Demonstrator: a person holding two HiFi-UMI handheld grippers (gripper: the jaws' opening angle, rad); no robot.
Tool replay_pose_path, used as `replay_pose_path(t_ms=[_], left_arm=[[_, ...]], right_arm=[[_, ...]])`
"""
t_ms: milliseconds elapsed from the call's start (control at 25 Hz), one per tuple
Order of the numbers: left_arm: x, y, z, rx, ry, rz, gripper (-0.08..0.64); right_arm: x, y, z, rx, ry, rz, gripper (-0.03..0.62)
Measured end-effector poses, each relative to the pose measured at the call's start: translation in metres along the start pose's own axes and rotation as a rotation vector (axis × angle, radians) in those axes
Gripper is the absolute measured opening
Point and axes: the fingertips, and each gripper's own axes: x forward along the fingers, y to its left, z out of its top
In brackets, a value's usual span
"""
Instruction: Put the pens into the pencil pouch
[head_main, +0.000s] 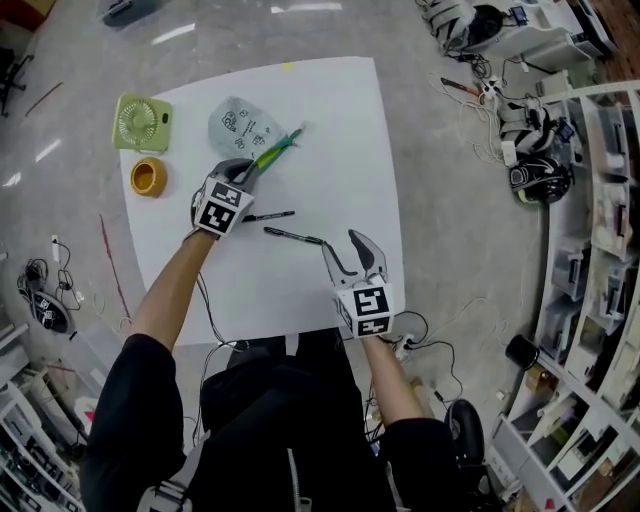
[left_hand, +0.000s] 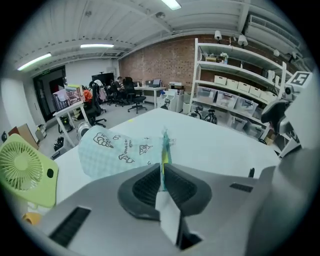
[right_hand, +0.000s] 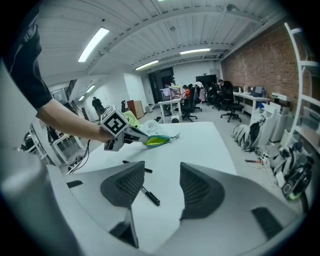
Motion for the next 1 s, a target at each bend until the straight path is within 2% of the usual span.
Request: replay_pose_path(t_ms=[200,440,640,800,1000], left_arm=[[-0.01,0.003,0.01,-0.036,-0.039,0.006,0.041],[-0.018,0.008,0.022,-0.072,-0.081,0.002,0.04],[-0.02,0.008,0.027,-0.095,-0.101,-0.005,0.04],[-0.023,0.008,0.028,-0.108,-0.111,-0.011,0.04],[-0.027,0.009,0.028,-0.114,-0.12,-0.015,0.04]], right_arm=[[0.014,0.017,-0.018,-0.116,0.09,0.082,0.213],[0.034,0.029,-0.064,-0.26,0.241,0.152,0.204],[0.049,0.021,-0.091,-0.335,0.327,0.133,0.166],[0.057,0.021,-0.097,-0.386,0.357,0.14,0.148],[0.063,0.023,-0.1,-0.423,0.397,0.154,0.087]])
